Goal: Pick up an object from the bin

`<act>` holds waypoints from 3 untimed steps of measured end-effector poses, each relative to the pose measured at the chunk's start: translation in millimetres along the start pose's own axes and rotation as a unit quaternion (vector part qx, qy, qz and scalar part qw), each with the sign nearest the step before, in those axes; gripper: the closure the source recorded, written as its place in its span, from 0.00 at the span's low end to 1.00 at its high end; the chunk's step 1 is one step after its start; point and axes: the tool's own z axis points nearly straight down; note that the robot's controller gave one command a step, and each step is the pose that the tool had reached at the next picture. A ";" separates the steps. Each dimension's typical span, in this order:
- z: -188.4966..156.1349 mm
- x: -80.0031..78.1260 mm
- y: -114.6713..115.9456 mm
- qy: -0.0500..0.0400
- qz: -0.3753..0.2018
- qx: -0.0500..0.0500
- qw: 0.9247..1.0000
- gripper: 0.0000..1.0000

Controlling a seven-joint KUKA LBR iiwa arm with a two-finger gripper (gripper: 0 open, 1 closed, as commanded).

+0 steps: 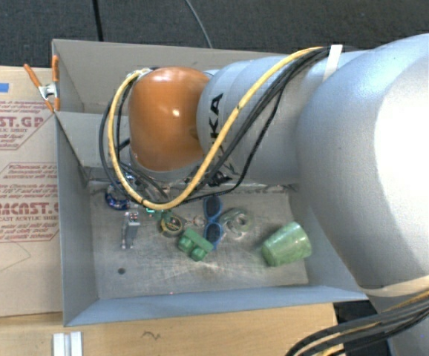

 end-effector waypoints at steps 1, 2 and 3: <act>83.1 -40.0 -47.0 -0.008 0.076 -0.002 0.997 0.00; 61.0 -10.1 -146.8 -0.003 0.047 0.002 0.999 0.00; 82.3 -7.0 -132.3 -0.007 0.055 -0.001 0.998 0.00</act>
Offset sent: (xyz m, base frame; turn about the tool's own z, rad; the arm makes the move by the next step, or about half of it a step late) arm 0.0364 -0.0459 -0.0848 0.1478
